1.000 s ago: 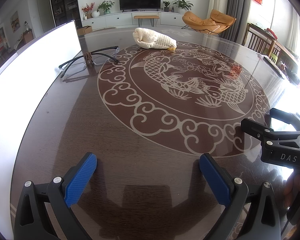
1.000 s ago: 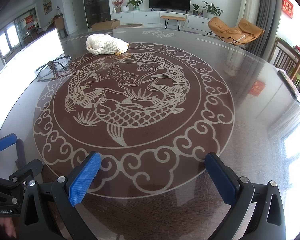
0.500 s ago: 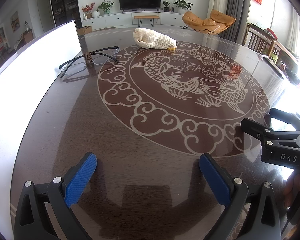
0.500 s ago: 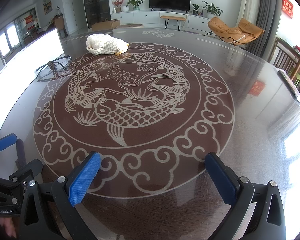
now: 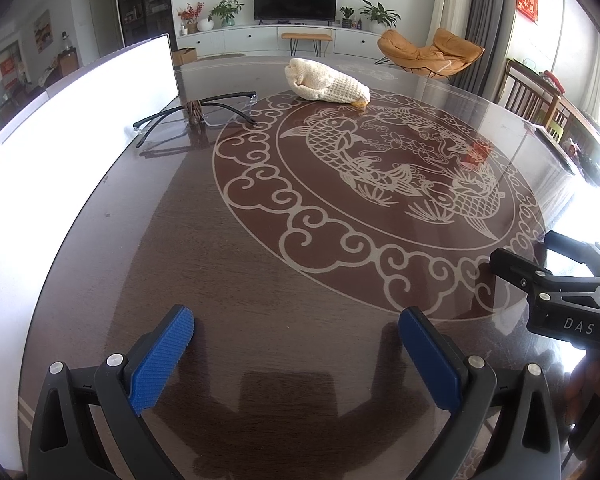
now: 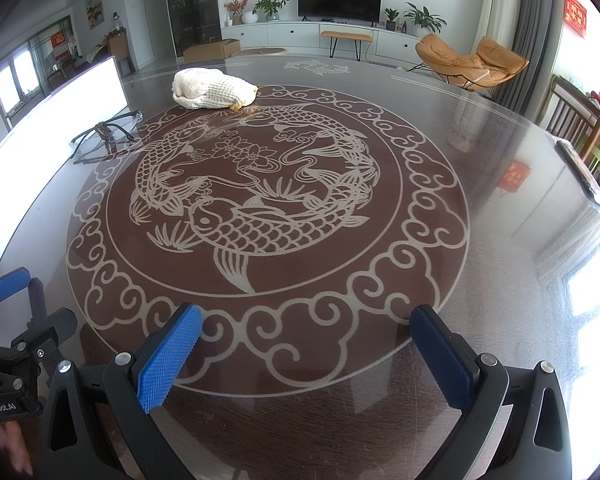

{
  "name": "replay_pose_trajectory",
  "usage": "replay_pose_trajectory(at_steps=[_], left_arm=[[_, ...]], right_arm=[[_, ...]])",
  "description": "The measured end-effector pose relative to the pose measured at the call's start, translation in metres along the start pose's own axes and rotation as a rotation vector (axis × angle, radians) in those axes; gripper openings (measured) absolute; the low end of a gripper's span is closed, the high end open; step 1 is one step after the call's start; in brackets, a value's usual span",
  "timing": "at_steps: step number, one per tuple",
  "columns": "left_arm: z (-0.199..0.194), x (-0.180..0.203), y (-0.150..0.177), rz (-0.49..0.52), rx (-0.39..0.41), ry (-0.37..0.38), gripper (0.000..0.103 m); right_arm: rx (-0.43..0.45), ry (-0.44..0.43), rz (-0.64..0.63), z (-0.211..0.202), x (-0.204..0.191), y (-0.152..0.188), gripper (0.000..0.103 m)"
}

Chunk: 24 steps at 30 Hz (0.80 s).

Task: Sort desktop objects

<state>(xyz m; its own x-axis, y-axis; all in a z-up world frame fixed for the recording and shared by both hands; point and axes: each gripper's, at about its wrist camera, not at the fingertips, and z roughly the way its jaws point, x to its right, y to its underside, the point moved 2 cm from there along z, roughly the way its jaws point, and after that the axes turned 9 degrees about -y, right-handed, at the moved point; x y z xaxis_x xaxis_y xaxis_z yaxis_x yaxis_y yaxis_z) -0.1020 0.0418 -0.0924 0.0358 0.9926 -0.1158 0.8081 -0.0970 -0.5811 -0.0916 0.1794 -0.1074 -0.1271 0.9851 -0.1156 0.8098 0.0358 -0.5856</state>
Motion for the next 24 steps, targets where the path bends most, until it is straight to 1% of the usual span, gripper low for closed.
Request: replay_pose_trajectory(at_steps=[19, 24], left_arm=[[0.0017, 0.0011, -0.0015, 0.007, -0.003, -0.007, 0.103], [0.0028, -0.0047, -0.0011, -0.021, -0.005, -0.019, 0.103]], right_arm=[[0.001, 0.000, 0.000, 0.0010, 0.0004, 0.0006, 0.103], [0.001, -0.001, 0.000, -0.0007, -0.0003, 0.0000, 0.103]])
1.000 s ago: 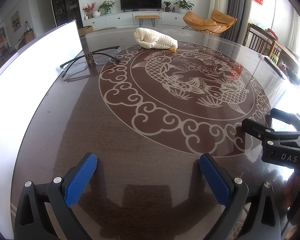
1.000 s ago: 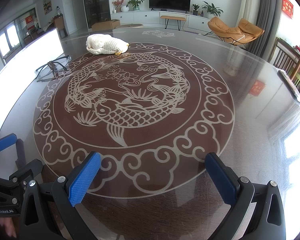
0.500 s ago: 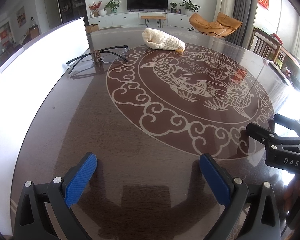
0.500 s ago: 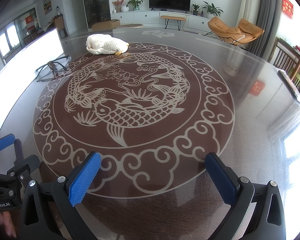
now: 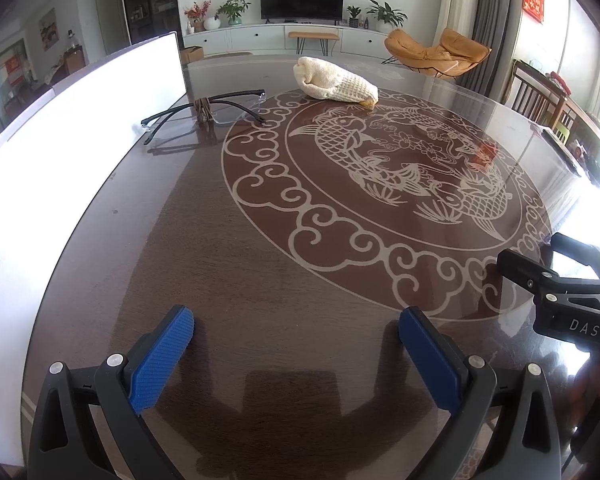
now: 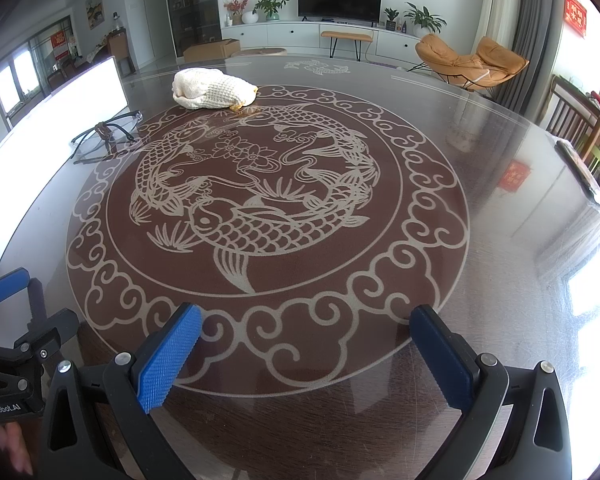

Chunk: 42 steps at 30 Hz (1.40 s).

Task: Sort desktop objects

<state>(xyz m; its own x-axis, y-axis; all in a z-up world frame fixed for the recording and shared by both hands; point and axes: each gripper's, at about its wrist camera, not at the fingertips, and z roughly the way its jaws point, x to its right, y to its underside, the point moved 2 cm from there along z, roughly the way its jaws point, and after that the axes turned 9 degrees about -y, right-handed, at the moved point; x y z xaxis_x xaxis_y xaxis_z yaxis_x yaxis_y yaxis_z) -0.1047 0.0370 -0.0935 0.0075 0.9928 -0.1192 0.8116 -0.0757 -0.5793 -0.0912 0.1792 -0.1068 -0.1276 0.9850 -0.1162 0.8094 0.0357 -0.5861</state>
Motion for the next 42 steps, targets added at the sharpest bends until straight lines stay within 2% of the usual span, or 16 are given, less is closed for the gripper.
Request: replay_pose_trajectory(at_steps=[9, 11, 13, 17, 22, 26, 28, 29, 30, 31, 32, 34, 37, 42], left_arm=[[0.003, -0.020, 0.001, -0.048, -0.012, -0.042, 0.103], [0.004, -0.020, 0.001, -0.048, -0.011, -0.044, 0.103], [0.004, -0.021, 0.001, -0.049, -0.011, -0.045, 0.103], [0.005, -0.021, 0.001, -0.051, -0.011, -0.047, 0.103], [0.005, -0.021, 0.001, -0.051, -0.011, -0.044, 0.103], [0.006, -0.020, 0.001, -0.049, -0.013, -0.042, 0.103], [0.006, -0.020, 0.000, -0.049, -0.013, -0.041, 0.103], [0.006, -0.020, 0.000, -0.049, -0.013, -0.042, 0.103], [0.006, -0.020, 0.000, -0.049, -0.013, -0.041, 0.103], [0.006, -0.020, 0.000, -0.049, -0.013, -0.041, 0.103], [0.006, -0.020, -0.001, -0.050, -0.014, -0.041, 0.103], [0.006, -0.020, -0.001, -0.050, -0.014, -0.042, 0.103], [0.006, -0.020, -0.001, -0.051, -0.014, -0.042, 0.103], [0.006, -0.019, -0.001, -0.050, -0.013, -0.041, 0.103]], right_arm=[[0.000, 0.000, 0.000, 0.001, 0.001, 0.001, 0.103], [-0.018, -0.030, -0.024, 0.005, 0.000, -0.004, 0.103], [-0.005, -0.088, -0.072, 0.011, -0.002, -0.022, 0.103], [0.036, -0.112, -0.182, 0.033, -0.029, -0.091, 0.103], [-0.045, -0.016, -0.394, 0.098, -0.083, -0.173, 0.103], [-0.080, 0.007, -0.433, 0.141, -0.103, -0.205, 0.103], [-0.087, -0.035, -0.429, 0.153, -0.110, -0.214, 0.103], [-0.092, -0.080, -0.423, 0.156, -0.113, -0.216, 0.102], [-0.103, -0.133, -0.413, 0.157, -0.112, -0.217, 0.094], [-0.108, -0.143, -0.407, 0.159, -0.113, -0.217, 0.086], [-0.104, -0.148, -0.399, 0.158, -0.112, -0.216, 0.069], [-0.089, -0.186, -0.373, 0.151, -0.107, -0.211, 0.066], [-0.082, -0.173, -0.364, 0.136, -0.097, -0.190, 0.064], [-0.073, -0.136, -0.297, 0.085, -0.064, -0.129, 0.064]])
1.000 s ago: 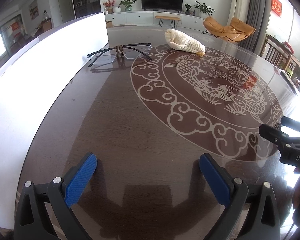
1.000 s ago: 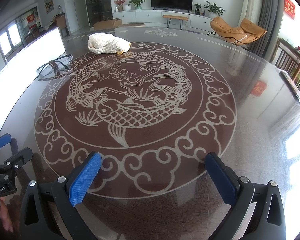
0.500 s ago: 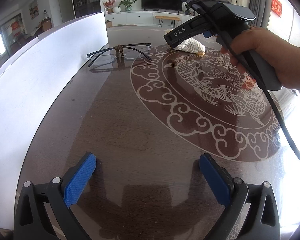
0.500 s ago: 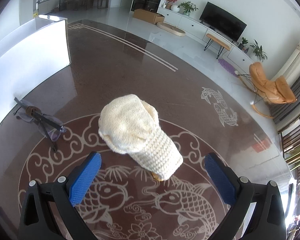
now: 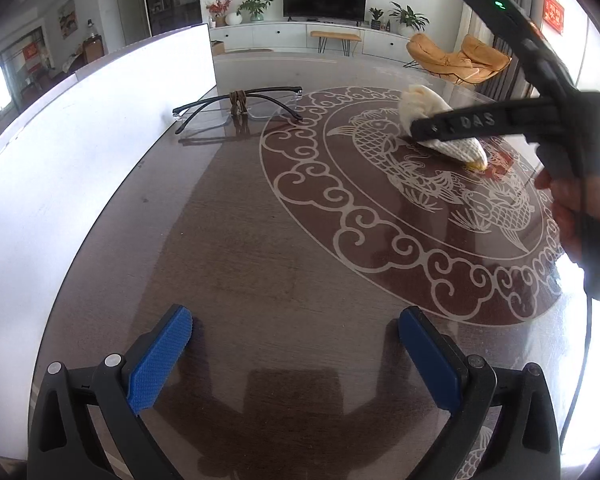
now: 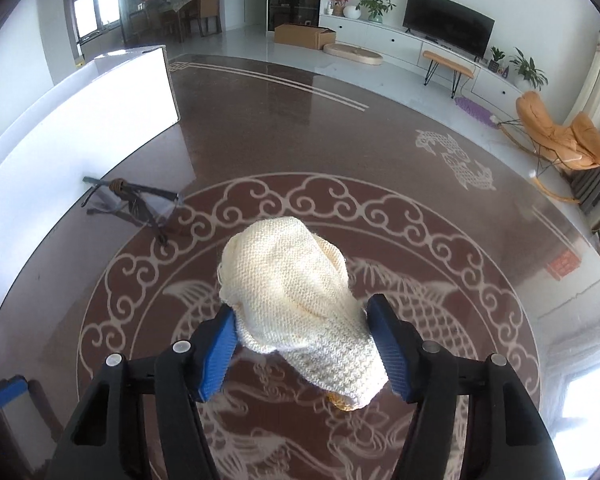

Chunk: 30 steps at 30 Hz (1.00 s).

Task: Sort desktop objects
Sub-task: 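Grasp the cream knit glove with the right tool, then lift the cream glove with the right tool and hold it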

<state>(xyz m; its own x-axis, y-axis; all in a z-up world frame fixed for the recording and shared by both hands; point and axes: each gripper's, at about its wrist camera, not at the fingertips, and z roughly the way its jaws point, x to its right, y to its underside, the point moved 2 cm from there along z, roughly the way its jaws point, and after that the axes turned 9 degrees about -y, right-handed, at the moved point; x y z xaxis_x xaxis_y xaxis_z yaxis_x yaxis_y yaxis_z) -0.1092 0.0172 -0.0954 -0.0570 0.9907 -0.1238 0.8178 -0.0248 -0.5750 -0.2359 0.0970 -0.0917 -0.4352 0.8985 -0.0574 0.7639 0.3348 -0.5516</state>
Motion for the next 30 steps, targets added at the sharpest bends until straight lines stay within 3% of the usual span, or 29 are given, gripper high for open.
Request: replay_pose_trajectory(at_steps=[8, 12, 13, 15, 17, 20, 26, 30], left_arm=[[0.000, 0.000, 0.000, 0.000, 0.000, 0.000, 0.103], [0.000, 0.000, 0.000, 0.000, 0.000, -0.001, 0.103], [0.000, 0.000, 0.000, -0.001, 0.000, 0.000, 0.103], [0.000, 0.000, 0.000, 0.000, 0.000, 0.000, 0.103], [0.000, 0.000, 0.001, 0.000, 0.001, 0.001, 0.103], [-0.001, 0.000, 0.002, 0.001, 0.001, 0.002, 0.103], [-0.001, 0.000, 0.002, 0.001, 0.001, 0.000, 0.103], [-0.001, 0.000, 0.003, 0.000, 0.001, 0.001, 0.103]], right_arm=[[0.051, 0.089, 0.041, -0.096, -0.011, 0.144, 0.065], [0.098, 0.132, 0.114, -0.126, -0.007, 0.183, 0.066], [0.107, 0.139, 0.129, -0.129, -0.005, 0.189, 0.067], [0.103, 0.154, 0.157, -0.129, -0.001, 0.193, 0.083], [0.090, 0.149, 0.187, -0.125, 0.005, 0.193, 0.088], [0.072, 0.118, 0.238, -0.115, 0.010, 0.193, 0.088], [0.067, 0.112, 0.256, -0.106, 0.005, 0.190, 0.103], [0.067, 0.110, 0.258, -0.107, 0.004, 0.189, 0.103]])
